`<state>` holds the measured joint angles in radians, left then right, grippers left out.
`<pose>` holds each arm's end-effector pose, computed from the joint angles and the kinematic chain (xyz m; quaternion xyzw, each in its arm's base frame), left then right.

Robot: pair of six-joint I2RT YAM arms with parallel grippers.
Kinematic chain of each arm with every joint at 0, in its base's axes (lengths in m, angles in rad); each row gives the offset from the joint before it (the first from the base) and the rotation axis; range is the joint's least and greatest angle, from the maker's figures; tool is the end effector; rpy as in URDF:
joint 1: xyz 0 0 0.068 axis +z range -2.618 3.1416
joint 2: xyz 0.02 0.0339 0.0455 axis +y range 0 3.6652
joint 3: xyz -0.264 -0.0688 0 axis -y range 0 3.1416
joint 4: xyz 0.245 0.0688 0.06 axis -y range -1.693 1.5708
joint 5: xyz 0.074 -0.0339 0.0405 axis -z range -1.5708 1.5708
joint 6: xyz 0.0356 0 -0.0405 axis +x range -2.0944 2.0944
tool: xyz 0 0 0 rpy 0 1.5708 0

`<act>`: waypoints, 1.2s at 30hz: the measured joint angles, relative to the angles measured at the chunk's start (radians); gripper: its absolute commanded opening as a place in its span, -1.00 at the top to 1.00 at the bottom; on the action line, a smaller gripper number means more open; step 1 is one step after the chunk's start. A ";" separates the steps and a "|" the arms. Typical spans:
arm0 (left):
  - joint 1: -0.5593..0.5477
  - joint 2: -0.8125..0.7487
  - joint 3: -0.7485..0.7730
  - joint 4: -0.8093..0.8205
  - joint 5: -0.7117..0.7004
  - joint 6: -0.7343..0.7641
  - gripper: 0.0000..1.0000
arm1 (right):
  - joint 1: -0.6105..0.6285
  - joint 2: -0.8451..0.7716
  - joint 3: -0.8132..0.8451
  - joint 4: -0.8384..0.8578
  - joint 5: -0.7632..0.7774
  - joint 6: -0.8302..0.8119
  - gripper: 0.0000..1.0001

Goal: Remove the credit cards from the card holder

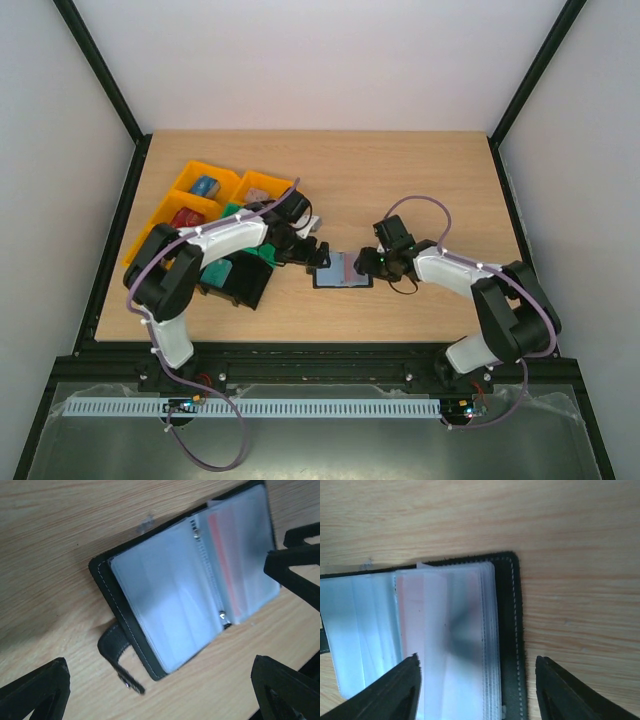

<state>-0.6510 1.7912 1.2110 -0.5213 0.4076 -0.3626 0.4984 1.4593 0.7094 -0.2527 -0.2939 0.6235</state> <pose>0.2808 -0.2317 0.1918 0.1834 0.9358 -0.2826 0.1035 0.2313 0.1376 0.1617 0.0184 0.9503 0.2665 0.1600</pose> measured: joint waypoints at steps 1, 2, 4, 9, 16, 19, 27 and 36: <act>-0.001 0.017 0.000 0.004 -0.004 -0.004 -0.98 | -0.001 0.014 -0.006 0.013 -0.017 0.004 -0.07; -0.002 0.033 0.000 0.010 -0.005 -0.008 -0.98 | -0.001 0.025 -0.012 0.027 -0.033 0.005 -0.01; -0.004 0.060 -0.001 0.024 -0.004 -0.014 -0.98 | -0.001 0.043 -0.023 0.056 -0.064 0.006 0.05; -0.012 0.109 -0.002 0.066 0.026 -0.024 -0.97 | -0.003 0.056 -0.030 0.103 -0.121 0.009 0.13; -0.018 0.130 0.001 0.101 0.072 -0.023 -0.18 | -0.010 0.070 -0.036 0.153 -0.196 0.011 0.28; -0.023 0.146 0.000 0.104 0.091 -0.018 0.59 | -0.010 0.071 -0.040 0.182 -0.235 0.017 0.29; -0.031 0.145 0.005 0.085 0.094 0.041 0.96 | -0.052 0.021 -0.039 0.190 -0.286 0.005 0.08; -0.034 -0.095 0.238 -0.118 -0.067 0.341 0.96 | -0.147 -0.354 -0.008 0.203 -0.307 -0.109 -0.19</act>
<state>-0.6853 1.6962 1.4494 -0.6392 0.3408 -0.0212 0.3511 1.1053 0.7017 -0.0502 -0.6006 0.5148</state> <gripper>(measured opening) 0.100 0.554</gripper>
